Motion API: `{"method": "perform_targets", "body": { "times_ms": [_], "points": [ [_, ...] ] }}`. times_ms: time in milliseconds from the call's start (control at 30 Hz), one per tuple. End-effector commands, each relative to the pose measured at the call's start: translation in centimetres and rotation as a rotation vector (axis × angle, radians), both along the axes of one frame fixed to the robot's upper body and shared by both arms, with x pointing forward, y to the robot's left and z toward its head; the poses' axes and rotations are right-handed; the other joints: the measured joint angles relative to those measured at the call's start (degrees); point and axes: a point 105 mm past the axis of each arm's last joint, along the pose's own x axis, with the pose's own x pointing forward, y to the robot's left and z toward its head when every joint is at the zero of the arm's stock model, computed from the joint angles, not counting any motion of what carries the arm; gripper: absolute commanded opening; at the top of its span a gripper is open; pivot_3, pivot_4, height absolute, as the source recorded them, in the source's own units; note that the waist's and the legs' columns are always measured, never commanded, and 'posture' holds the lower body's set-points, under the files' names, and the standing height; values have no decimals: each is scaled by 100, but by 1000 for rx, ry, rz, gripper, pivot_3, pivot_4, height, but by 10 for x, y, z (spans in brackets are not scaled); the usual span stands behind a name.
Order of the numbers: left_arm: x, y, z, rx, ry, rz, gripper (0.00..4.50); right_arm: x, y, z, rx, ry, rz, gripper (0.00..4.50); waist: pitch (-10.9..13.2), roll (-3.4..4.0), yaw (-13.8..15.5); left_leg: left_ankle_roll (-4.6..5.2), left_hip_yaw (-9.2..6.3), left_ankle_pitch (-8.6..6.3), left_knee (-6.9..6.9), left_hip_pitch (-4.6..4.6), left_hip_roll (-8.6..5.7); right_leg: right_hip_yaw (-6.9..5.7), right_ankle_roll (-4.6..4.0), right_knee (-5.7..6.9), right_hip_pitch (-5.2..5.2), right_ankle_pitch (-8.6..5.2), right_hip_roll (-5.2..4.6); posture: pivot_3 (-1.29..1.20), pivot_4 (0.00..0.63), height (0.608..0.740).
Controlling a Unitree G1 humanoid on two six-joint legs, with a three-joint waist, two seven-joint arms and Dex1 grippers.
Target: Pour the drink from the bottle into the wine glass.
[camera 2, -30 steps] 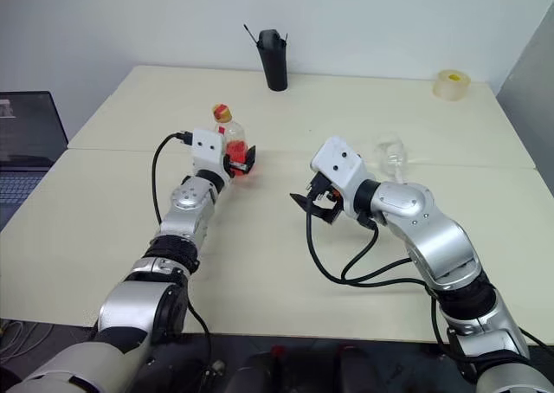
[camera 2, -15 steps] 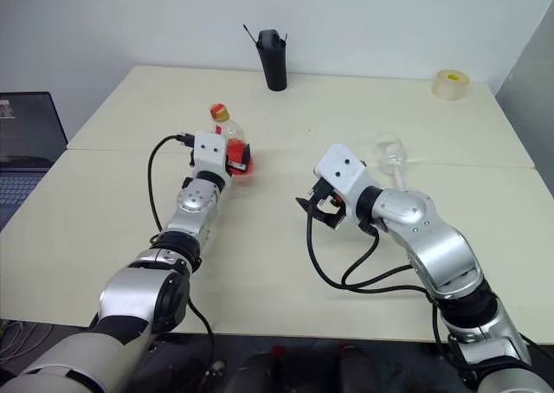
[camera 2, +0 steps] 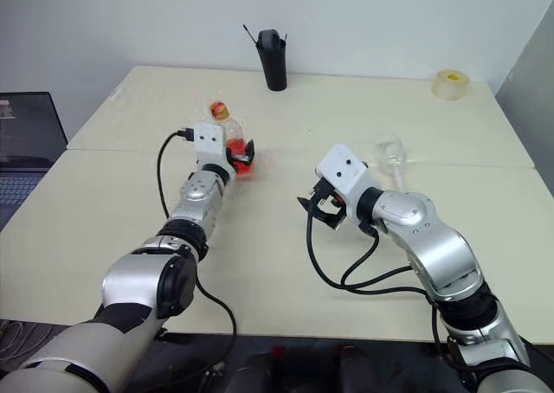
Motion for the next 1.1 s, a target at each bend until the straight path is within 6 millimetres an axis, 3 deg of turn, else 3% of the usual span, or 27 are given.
{"method": "perform_targets", "body": {
  "times_ms": [33, 433, 700, 867, 1000, 1100],
  "points": [
    [4, -1, 20, -18, -47, 6, 4491, -5, -1, 12, 12, -48, -5, 4500, 0, 0, -2, 0, -1, 0, 0, 0, 0, 0, 0, 1, -1, 0, 0, 0, 150, 740],
    [8, -10, 34, 27, -73, -1, 4491, -10, -1, 6, 5, -25, -20, 4500, 0, -1, 4, -1, -2, 1, 0, 0, -2, -1, 0, 2, -1, 0, -1, 0, 150, 740],
    [7, -7, 31, 21, -66, 5, 2750, -9, 0, 7, 13, -28, -34, 4500, -1, -1, 3, -1, -1, 2, 0, 0, -2, -1, 0, 2, -1, 0, -1, 0, 150, 740],
    [4, -14, 23, 40, -62, -50, 2553, -7, 0, 7, 27, -35, -44, 4500, -1, -1, 3, -1, -2, 2, 0, 0, -3, -1, 0, 2, -1, 0, -1, 0, 150, 740],
    [0, -40, 24, 18, -73, -217, 2553, -4, 0, 21, 118, -53, -45, 4500, -1, -1, 5, -2, -2, 3, 1, 0, -3, -1, 0, 3, -1, 0, -1, 0, 150, 740],
    [-11, -78, 23, -13, -70, -470, 2551, -6, -4, 39, 210, -40, -25, 4500, -2, -2, 28, -4, -4, 5, 1, -2, -8, -6, 0, 2, 1, 0, -2, 0, 150, 740]
  ]
}}
